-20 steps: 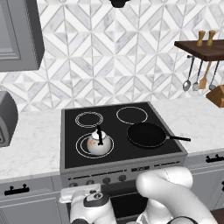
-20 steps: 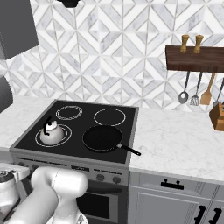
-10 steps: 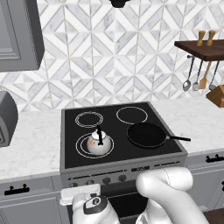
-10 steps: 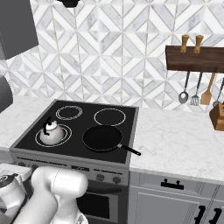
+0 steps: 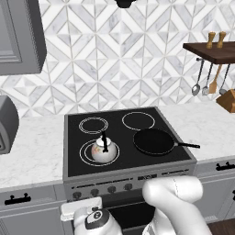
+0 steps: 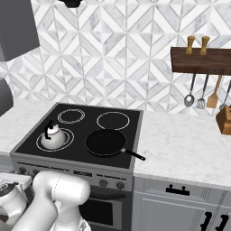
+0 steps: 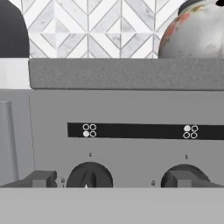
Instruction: Pick the kettle from the counter and place it on a stove burner. Then turn the burner on.
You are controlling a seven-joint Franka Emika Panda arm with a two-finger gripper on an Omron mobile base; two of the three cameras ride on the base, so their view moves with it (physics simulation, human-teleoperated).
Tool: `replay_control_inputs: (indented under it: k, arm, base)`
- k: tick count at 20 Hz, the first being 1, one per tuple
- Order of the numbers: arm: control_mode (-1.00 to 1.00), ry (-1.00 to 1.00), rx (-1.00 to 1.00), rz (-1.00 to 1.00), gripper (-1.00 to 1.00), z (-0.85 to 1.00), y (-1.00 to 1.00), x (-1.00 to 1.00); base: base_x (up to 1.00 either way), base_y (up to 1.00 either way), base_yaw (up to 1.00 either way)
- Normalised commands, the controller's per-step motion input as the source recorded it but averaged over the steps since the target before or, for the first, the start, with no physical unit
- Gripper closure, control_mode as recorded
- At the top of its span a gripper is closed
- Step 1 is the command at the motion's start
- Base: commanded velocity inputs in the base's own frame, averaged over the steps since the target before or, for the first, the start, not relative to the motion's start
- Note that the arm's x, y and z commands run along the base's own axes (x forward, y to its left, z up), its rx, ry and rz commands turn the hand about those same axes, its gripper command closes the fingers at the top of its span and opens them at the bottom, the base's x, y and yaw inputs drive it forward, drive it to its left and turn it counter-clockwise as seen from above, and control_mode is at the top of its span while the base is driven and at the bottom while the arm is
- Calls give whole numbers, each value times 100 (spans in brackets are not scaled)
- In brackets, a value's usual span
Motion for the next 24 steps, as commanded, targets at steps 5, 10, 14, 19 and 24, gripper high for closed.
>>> replay_control_inputs:
  k: [5,10,14,19,24]
  arm:
    - [-100,0,0,0,-100,-10,4,0]
    - [-100,0,0,0,-100,-7,7,4]
    - [-100,0,0,0,-100,-13,2,6]
    - [-100,0,0,0,-100,-10,2,17]
    - [-100,0,0,0,-100,0,5,14]
  base:
    - [0,0,0]
    - [0,0,0]
    - [0,0,0]
    - [0,0,0]
    - [0,0,0]
